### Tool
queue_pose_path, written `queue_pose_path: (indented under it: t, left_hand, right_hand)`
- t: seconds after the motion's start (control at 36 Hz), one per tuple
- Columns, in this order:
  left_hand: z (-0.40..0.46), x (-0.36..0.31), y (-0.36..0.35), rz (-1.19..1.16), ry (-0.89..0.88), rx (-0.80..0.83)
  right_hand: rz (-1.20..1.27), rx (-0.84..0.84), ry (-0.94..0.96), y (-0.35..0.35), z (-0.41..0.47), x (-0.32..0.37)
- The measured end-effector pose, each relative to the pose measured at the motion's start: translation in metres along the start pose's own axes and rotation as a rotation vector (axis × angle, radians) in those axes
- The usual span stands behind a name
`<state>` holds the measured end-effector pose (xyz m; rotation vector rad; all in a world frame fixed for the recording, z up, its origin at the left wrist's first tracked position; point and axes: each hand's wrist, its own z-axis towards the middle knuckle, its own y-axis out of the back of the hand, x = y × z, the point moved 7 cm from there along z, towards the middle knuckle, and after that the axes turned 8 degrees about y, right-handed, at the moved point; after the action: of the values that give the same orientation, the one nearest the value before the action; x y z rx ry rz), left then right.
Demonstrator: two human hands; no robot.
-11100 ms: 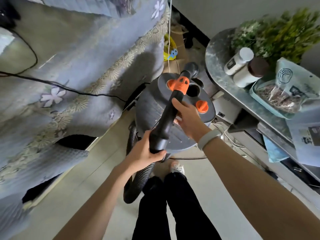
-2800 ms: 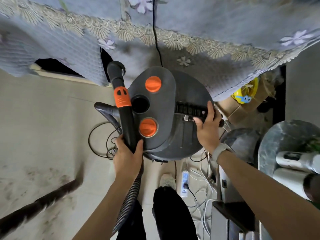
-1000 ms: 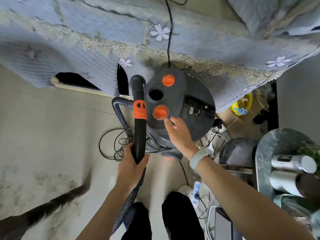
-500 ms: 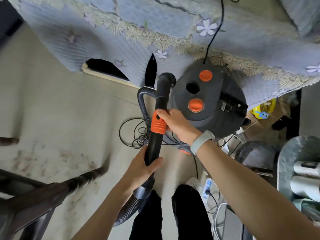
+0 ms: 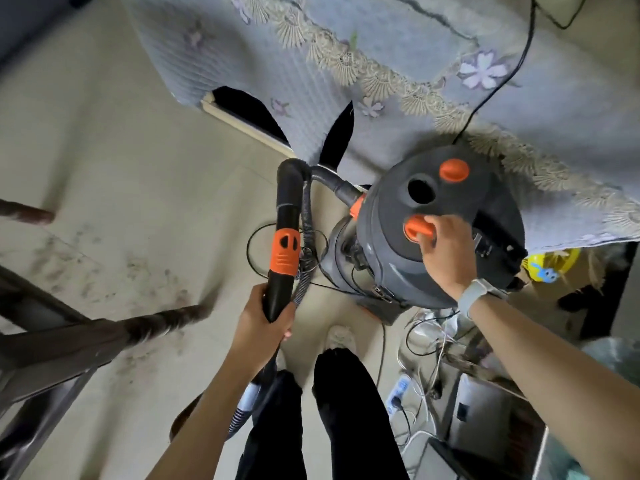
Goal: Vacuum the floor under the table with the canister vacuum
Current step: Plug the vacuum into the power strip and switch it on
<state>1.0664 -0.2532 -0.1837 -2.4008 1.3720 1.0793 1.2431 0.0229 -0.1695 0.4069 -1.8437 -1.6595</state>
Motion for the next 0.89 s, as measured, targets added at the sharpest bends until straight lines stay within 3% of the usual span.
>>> queue_pose_path:
  t: [0.14,0.28,0.69,0.78,0.89]
  left_hand:
    - [0.007,-0.008,-0.028,0.007,-0.001,-0.050]
    - [0.011,-0.020,-0.053,-0.009,-0.021,-0.098]
    - [0.012,-0.032,-0.089,-0.015,0.007,-0.118]
    - [0.011,-0.033,-0.093,-0.023,0.017,-0.118]
    - [0.012,-0.035,-0.097,0.016,0.015,-0.117]
  right_hand:
    - [0.026,0.177,0.075,-0.010,0.011,-0.019]
    - [0.136,0.164,0.159,-0.005,0.025,-0.027]
    - [0.357,0.392,0.367,-0.004,0.050,-0.035]
    - [0.331,0.374,0.371,-0.001,0.047,-0.036]
    - [0.230,0.228,0.425,0.009,0.034,-0.049]
